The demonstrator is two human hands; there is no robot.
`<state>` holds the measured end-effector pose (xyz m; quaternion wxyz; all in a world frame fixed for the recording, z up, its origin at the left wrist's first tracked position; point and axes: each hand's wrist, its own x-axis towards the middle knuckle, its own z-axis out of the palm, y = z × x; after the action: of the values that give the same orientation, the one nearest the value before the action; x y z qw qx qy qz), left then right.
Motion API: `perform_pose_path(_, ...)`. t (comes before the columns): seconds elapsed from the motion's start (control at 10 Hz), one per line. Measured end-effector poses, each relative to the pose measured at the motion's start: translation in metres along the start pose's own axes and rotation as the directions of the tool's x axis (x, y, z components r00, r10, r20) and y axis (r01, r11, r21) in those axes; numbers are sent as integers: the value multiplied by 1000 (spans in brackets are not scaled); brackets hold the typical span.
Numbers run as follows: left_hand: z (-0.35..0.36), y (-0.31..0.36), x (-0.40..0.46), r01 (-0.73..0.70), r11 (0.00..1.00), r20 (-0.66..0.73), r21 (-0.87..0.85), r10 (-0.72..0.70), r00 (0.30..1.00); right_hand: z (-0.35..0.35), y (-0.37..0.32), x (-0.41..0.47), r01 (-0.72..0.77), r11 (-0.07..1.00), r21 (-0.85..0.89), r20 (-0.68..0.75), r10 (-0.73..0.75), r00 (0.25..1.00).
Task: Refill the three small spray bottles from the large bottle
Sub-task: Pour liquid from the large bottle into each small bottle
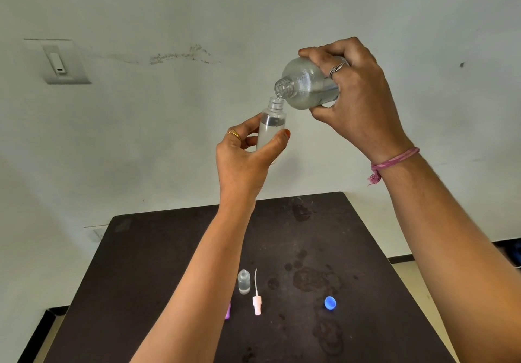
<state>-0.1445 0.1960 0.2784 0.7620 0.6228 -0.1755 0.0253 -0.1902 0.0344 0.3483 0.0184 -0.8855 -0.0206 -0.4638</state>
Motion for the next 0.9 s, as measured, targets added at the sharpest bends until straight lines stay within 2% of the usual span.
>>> perform_pose_path(0.9, -1, -1, 2, 6, 1000, -1, -22, -6, 1000, 3, -1, 2, 4, 1000, 6, 5, -4, 1000)
